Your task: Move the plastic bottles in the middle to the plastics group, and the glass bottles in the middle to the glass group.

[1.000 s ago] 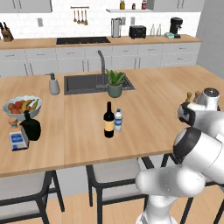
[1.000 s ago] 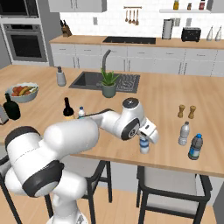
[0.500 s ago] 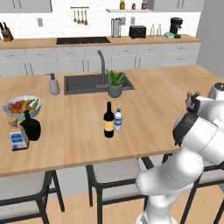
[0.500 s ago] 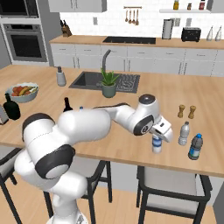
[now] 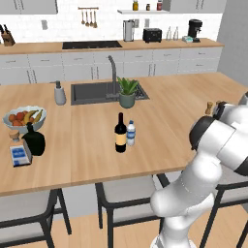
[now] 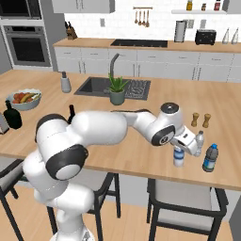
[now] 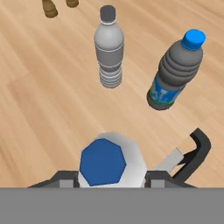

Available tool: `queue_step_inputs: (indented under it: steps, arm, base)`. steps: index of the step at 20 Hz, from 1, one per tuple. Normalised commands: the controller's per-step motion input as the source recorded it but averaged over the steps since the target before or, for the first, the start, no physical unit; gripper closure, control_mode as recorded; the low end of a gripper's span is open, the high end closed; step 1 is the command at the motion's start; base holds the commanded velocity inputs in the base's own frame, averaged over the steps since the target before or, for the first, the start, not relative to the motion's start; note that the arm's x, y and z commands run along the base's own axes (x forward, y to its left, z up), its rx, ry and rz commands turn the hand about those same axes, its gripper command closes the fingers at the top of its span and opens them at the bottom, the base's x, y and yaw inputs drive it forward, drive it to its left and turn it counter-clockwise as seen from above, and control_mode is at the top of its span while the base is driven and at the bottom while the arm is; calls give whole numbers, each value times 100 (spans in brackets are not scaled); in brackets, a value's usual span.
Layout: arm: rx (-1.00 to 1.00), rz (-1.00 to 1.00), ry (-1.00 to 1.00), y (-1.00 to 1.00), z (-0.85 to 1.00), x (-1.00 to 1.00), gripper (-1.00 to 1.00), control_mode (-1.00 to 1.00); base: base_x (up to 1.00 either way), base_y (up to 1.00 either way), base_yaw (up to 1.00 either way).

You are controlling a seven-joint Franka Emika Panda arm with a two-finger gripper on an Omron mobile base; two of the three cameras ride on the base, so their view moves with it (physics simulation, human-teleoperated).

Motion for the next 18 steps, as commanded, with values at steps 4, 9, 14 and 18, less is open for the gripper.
queue_step_inputs:
  steps: [4, 9, 14, 18]
  arm:
    - [0, -3, 0, -22, 0, 14, 100, -100]
    - [0, -3, 0, -7, 0, 26, 100, -100]
    - [0, -1, 0, -2, -4, 26, 100, -100]
    - [0, 0, 0, -7, -30, 32, 100, -100]
  base:
    - [0, 0, 0]
    - [0, 0, 0]
    - [0, 0, 0]
    - [0, 0, 0]
